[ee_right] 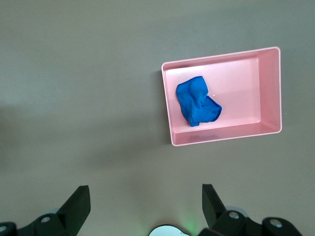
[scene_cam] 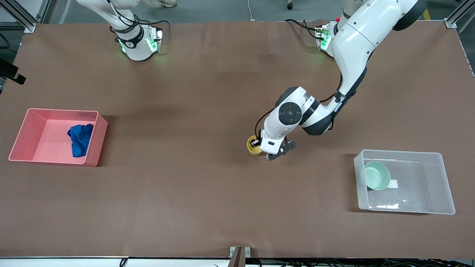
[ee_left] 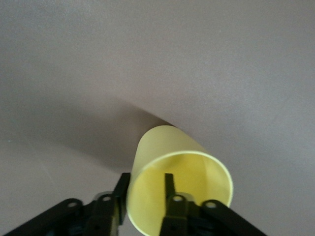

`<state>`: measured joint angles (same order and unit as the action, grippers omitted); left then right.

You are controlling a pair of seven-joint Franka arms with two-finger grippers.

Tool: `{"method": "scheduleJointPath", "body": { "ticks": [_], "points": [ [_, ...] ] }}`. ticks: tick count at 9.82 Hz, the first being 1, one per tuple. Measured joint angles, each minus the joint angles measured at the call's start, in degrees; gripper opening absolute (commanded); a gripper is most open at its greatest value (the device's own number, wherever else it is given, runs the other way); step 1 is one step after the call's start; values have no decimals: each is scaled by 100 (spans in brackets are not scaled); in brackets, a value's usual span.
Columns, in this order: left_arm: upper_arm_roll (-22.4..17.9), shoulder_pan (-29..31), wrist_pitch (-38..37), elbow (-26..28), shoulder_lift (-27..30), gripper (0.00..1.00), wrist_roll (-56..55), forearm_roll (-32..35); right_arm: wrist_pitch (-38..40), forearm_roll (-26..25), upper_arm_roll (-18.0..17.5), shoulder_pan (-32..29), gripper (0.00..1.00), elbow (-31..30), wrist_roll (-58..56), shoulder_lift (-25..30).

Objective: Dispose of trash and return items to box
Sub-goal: 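Carry the yellow cup with the left gripper into the green bowl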

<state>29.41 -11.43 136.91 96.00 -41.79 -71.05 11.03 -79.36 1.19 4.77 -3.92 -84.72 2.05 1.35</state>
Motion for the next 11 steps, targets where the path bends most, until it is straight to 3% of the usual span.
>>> {"method": "scheduleJointPath", "body": {
  "ticks": [2, 4, 6, 7, 9, 11],
  "points": [
    [-5, 22, -70, -140, 43, 0, -26, 2, -120, -1, 1, 3, 100, -90, 0, -170],
    [-34, 321, -1101, -682, 436, 0, 171, 21, -132, -2, -2, 14, 100, -63, -13, -171],
    [-49, 1101, -2406, -1240, 1107, 0, 1455, 56, -136, -5, 2, 17, 100, 1, -26, -156],
    [-61, 1655, -2715, -1272, 1347, 0, 2441, 65, -137, -5, 10, 16, 100, 49, -26, -149],
    [-88, 2842, -2822, -1201, 1321, 0, 4375, 65, -137, -5, 22, 14, 100, 92, -31, -143],
    [-103, 3672, -2771, -1130, 909, 0, 5512, 64, -137, -5, 25, 14, 100, 97, -34, -143]
  ]
}}
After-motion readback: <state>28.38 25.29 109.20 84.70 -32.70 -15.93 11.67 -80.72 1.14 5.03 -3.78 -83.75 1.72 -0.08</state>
